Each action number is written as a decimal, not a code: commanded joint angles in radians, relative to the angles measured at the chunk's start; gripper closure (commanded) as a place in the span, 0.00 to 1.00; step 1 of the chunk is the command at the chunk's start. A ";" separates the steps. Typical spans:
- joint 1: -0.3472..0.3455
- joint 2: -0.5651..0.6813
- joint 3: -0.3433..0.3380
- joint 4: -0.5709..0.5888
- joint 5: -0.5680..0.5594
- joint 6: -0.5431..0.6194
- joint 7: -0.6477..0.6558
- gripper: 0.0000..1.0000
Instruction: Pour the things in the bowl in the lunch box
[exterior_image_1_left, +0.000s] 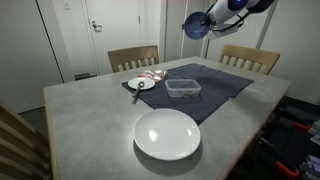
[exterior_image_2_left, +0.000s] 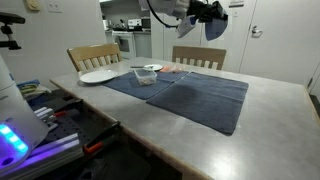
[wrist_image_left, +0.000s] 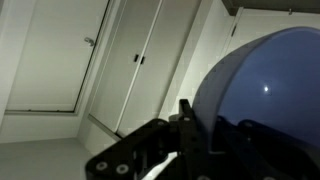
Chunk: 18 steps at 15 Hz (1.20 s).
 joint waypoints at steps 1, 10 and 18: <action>-0.027 0.043 -0.005 0.093 0.081 0.190 -0.149 0.98; -0.028 0.157 -0.060 0.228 0.309 0.410 -0.671 0.98; -0.031 0.254 -0.062 0.257 0.425 0.495 -0.926 0.98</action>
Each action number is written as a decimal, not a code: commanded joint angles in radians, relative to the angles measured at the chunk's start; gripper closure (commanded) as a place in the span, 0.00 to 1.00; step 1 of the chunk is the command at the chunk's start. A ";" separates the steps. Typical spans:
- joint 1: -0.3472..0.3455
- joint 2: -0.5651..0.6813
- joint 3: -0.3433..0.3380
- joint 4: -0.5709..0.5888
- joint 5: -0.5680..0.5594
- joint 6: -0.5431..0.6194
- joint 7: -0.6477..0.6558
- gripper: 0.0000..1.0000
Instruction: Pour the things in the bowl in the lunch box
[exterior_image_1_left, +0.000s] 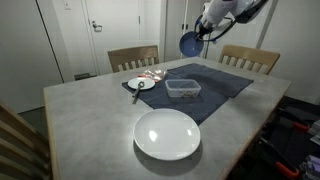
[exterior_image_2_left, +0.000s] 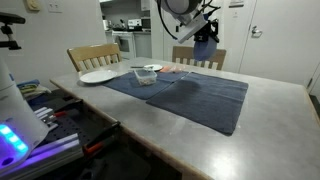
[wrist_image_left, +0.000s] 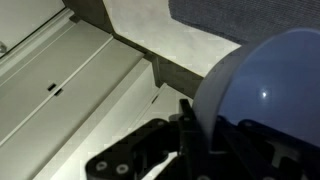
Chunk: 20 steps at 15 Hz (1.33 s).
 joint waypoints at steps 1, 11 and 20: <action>-0.004 0.061 -0.019 0.023 0.124 0.085 -0.182 0.98; -0.011 0.032 0.002 -0.077 0.345 0.010 -0.418 0.98; -0.122 0.018 0.182 -0.102 1.041 -0.189 -1.119 0.98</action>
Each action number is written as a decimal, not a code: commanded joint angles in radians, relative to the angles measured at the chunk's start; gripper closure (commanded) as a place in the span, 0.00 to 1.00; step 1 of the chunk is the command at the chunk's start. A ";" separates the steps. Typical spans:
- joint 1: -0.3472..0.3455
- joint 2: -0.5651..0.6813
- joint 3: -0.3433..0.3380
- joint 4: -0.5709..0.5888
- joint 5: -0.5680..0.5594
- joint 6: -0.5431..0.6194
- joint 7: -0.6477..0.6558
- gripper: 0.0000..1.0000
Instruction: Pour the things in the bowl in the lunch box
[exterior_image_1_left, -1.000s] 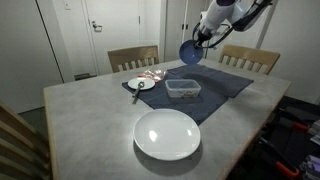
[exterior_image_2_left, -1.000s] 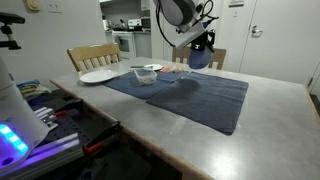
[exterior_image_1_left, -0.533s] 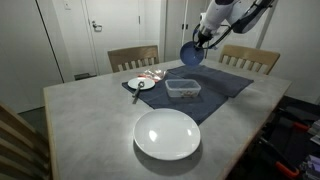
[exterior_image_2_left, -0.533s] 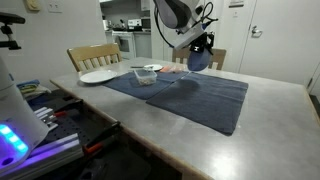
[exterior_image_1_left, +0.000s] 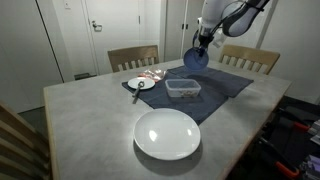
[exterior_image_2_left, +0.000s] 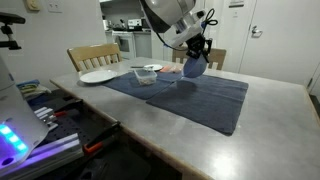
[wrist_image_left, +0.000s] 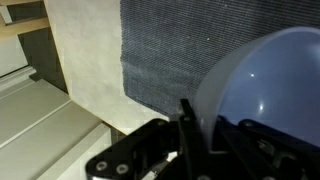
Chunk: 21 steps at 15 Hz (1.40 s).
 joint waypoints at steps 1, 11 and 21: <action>-0.142 -0.026 0.192 0.013 0.246 -0.149 -0.274 0.98; 0.013 0.089 0.041 0.323 0.717 -0.581 -0.823 0.98; 0.023 0.279 0.000 0.497 0.782 -0.762 -0.946 0.98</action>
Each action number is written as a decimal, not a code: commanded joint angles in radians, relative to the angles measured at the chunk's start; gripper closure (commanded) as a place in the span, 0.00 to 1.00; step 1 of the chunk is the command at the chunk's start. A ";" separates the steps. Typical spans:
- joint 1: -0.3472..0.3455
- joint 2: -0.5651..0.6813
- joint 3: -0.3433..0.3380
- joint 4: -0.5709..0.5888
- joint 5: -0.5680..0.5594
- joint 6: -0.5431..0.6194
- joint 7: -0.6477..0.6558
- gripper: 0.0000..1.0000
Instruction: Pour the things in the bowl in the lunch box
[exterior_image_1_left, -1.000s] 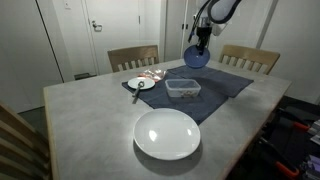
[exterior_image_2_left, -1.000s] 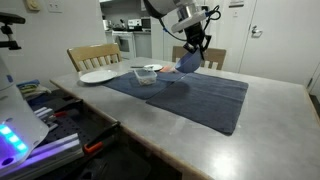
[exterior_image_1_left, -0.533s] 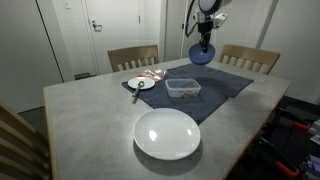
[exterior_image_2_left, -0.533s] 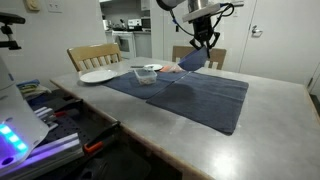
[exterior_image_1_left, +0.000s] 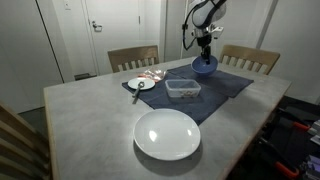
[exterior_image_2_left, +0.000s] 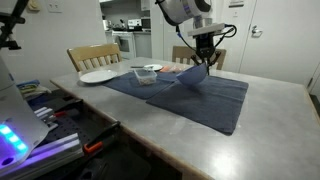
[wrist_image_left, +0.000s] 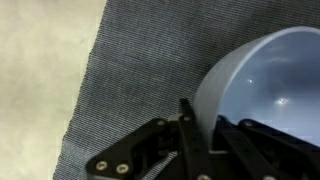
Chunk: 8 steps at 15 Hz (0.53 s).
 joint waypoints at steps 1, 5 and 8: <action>-0.001 0.043 -0.010 0.076 0.037 -0.061 -0.070 0.98; -0.001 0.043 -0.018 0.086 0.027 -0.043 -0.089 0.64; 0.003 0.035 -0.025 0.092 0.020 -0.032 -0.086 0.45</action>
